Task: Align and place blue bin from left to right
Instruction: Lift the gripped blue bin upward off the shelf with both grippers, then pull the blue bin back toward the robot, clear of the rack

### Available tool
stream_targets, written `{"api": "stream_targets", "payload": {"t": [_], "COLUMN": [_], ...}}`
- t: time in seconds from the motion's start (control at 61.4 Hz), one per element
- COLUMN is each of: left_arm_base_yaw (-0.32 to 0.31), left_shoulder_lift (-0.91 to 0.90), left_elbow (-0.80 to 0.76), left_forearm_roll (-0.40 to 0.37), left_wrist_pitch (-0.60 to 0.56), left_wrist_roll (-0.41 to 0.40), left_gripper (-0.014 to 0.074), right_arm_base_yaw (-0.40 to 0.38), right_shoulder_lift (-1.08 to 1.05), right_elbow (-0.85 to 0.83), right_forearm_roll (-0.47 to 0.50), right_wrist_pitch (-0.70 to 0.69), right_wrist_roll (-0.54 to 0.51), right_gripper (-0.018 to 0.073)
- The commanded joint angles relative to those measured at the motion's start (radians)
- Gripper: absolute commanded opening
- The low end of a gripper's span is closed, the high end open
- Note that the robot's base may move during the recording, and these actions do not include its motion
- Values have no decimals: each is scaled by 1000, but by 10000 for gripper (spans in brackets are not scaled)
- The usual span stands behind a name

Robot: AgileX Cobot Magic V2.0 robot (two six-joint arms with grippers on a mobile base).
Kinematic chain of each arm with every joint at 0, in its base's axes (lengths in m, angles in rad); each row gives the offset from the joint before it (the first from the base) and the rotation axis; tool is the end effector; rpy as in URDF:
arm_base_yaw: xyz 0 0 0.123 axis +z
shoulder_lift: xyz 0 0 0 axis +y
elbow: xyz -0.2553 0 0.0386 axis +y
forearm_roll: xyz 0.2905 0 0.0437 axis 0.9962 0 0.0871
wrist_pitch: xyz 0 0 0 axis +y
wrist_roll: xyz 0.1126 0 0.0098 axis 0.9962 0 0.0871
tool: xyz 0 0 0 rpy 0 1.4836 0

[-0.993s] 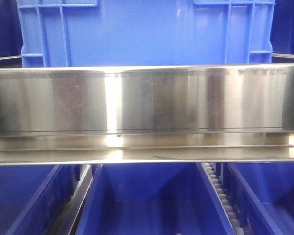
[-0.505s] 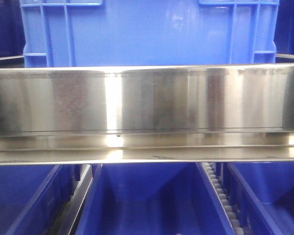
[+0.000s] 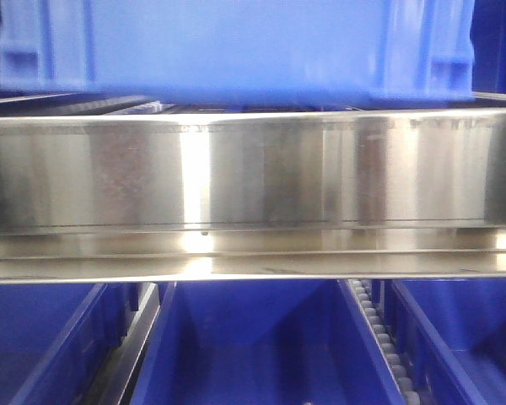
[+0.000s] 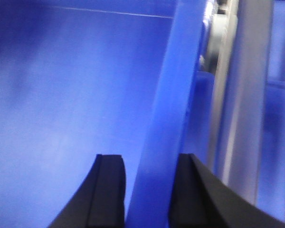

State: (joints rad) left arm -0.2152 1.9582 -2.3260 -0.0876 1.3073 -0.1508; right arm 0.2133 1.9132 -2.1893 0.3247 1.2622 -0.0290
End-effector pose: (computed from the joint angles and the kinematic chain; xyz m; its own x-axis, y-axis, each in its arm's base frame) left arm 0.4490 -0.1079 0.4053 -0.7699 -0.0080 -0.6381 0.1362 0.9748 -0.1765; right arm 0.4403 0.1305 0.3885 -0.7816 -0.0983 -0.6160 -0.3342 0.8998 0.2805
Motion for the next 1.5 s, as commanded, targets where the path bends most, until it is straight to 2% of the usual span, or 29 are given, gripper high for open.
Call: {"api": "stream_targets", "payload": {"t": [0.0, 0.163, 0.472, 0.863, 1.481], "left_arm_base_yaw": [2, 2, 2, 2, 2], "left_shoulder_lift": [-38, -62, -71, -71, -71], "left_elbow": [-80, -101, -101, -101, -101], "left_forearm_roll": [-108, -198, -169, -169, -108], "left_wrist_pitch": [-86, -86, -86, -86, -86], "left_wrist_roll": [12, 12, 10, 8, 8], "left_gripper": [1, 1, 1, 1, 1], "right_arm_base_yaw": [-1, -1, -1, -1, -1], "right_shoulder_lift": [-74, -133, -169, -158, -118], "right_elbow": [-17, -21, -21, -21, -21], "right_forearm_roll": [107, 128, 157, 155, 153], "right_wrist_pitch": [-61, -69, -119, -194, -194], "right_wrist_roll": [-24, -24, -24, -24, -24], "right_gripper": [-79, -79, -79, -79, -79]}}
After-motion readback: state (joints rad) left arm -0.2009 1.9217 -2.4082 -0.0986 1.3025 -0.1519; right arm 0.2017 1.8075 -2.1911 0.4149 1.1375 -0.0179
